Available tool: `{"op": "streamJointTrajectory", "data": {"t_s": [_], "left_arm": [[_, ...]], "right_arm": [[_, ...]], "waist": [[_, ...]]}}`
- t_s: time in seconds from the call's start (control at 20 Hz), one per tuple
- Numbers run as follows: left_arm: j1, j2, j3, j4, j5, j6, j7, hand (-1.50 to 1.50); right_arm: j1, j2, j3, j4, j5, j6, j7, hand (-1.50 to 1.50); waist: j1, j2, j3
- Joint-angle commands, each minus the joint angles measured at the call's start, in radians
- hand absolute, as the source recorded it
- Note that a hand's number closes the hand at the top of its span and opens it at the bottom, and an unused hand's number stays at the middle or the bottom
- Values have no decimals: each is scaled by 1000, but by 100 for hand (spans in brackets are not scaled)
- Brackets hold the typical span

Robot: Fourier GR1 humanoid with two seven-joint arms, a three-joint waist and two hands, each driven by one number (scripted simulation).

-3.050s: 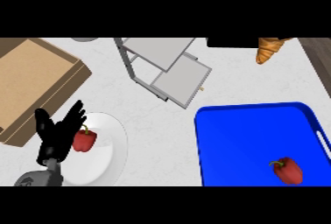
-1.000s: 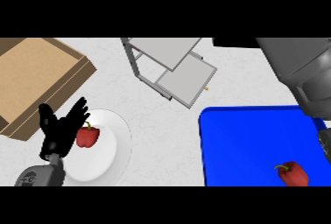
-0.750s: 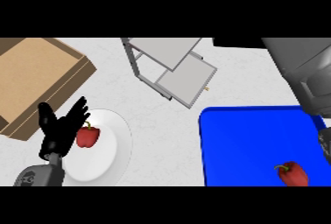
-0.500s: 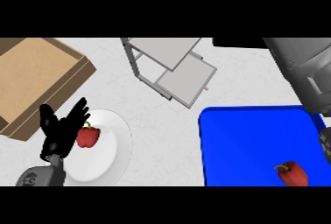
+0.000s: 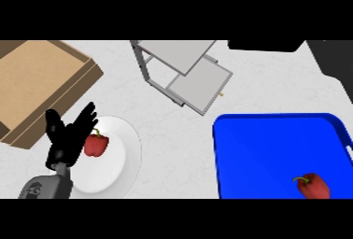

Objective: Pick the croissant from the tray and place it in the tiered shelf

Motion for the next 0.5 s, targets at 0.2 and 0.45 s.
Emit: {"op": "streamJointTrajectory", "data": {"t_s": [0.2, 0.45], "left_arm": [[-11, -8, -21, -15, 1, -11, 42, 0], [0, -9, -5, -3, -1, -9, -7, 0]], "right_arm": [[9, -112, -56, -2, -38, -160, 83, -150], [64, -236, -106, 8, -80, -159, 121, -150]], "waist": [[27, 15, -3], [27, 23, -2]]}}
